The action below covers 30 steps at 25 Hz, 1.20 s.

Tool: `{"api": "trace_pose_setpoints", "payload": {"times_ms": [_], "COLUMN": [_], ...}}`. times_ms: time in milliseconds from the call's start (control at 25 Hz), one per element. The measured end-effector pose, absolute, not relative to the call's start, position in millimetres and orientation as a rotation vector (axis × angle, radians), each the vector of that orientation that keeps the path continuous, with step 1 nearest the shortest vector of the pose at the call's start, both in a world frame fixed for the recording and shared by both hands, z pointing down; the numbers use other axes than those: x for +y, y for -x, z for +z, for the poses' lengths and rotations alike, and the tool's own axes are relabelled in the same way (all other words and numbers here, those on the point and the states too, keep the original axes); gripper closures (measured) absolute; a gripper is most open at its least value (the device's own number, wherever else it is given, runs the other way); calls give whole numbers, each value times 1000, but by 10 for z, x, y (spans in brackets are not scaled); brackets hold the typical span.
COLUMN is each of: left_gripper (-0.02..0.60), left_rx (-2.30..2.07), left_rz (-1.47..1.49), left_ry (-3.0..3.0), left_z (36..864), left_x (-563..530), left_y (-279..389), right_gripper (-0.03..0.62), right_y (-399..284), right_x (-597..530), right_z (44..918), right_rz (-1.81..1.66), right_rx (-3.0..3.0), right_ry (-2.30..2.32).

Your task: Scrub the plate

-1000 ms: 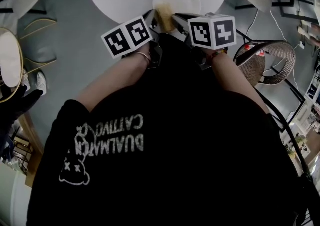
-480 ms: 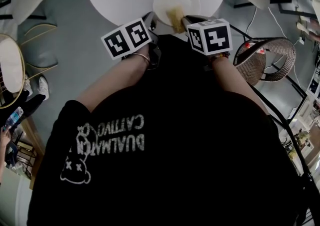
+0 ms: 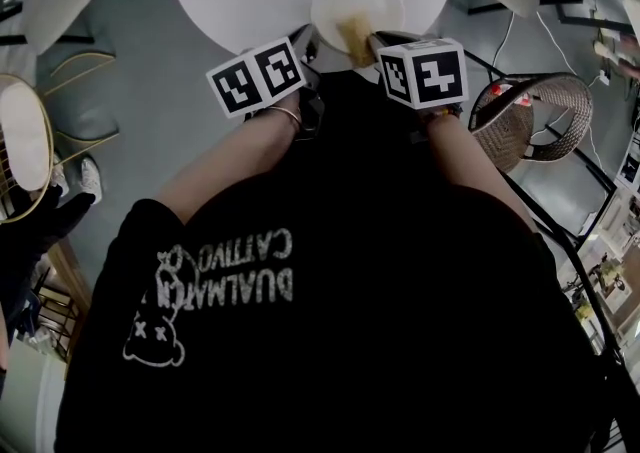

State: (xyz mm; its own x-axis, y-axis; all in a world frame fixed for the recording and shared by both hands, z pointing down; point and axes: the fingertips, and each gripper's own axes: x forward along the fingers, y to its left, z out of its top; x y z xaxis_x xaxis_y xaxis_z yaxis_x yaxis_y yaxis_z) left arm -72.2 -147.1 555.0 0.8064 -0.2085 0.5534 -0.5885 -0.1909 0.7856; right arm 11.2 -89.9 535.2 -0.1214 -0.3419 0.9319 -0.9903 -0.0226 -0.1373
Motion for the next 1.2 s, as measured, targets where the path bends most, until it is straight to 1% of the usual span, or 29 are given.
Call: {"api": "trace_pose_setpoints", "payload": {"times_ms": [320, 520, 1200], "left_gripper": [581, 581, 580], "left_rx": [-586, -568, -559], "left_rz": [557, 612, 644], "left_ry": [-1821, -1857, -1892], "left_z": [5589, 5601, 5573], "left_x": [-1431, -1409, -1345], "left_y": [640, 631, 618], "right_gripper": [563, 563, 563], "right_y": [-113, -200, -667], "right_x": [-899, -880, -742], "right_z": [5327, 5302, 5154], "right_rz": [1220, 1279, 1331], "right_rx": [-1559, -1546, -1450], "right_ry": [-1454, -1492, -1651]}}
